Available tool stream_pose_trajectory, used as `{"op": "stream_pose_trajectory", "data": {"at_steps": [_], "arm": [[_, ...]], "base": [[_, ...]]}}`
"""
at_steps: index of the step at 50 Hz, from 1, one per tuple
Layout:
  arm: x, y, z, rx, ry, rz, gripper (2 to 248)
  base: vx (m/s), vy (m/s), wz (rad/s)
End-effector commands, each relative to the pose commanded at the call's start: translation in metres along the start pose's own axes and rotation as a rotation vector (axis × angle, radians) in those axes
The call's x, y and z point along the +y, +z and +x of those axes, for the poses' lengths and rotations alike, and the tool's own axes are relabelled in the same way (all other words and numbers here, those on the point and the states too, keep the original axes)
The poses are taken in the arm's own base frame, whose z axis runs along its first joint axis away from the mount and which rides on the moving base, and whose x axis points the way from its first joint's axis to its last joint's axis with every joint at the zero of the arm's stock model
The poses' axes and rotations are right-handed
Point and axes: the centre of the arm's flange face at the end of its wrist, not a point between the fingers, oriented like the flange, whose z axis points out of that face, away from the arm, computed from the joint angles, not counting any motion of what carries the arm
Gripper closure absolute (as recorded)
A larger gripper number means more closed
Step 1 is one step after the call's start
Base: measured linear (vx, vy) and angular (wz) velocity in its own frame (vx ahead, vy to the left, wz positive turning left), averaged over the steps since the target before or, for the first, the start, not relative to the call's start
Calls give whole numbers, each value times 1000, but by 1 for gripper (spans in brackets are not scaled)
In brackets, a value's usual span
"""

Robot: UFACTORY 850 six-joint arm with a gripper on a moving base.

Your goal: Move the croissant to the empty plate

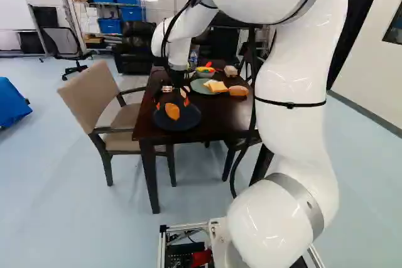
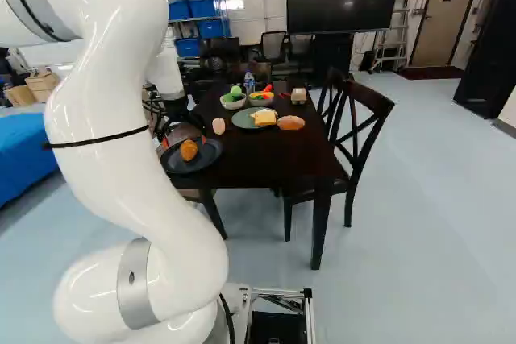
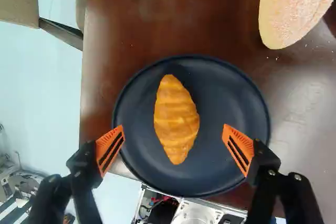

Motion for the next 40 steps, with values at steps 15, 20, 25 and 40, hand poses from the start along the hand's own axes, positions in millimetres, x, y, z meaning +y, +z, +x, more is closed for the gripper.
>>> {"op": "stream_pose_trajectory", "data": {"at_steps": [15, 20, 25, 40], "arm": [[5, -24, -8, 14, 8, 2, 3], [7, -32, -11, 15, 12, 2, 3], [10, -39, -14, 16, 16, 2, 3], [17, -63, -18, 38, 27, 2, 3]], "base": [[0, 0, 0], [0, 0, 0], [0, 0, 0], [0, 0, 0]]}}
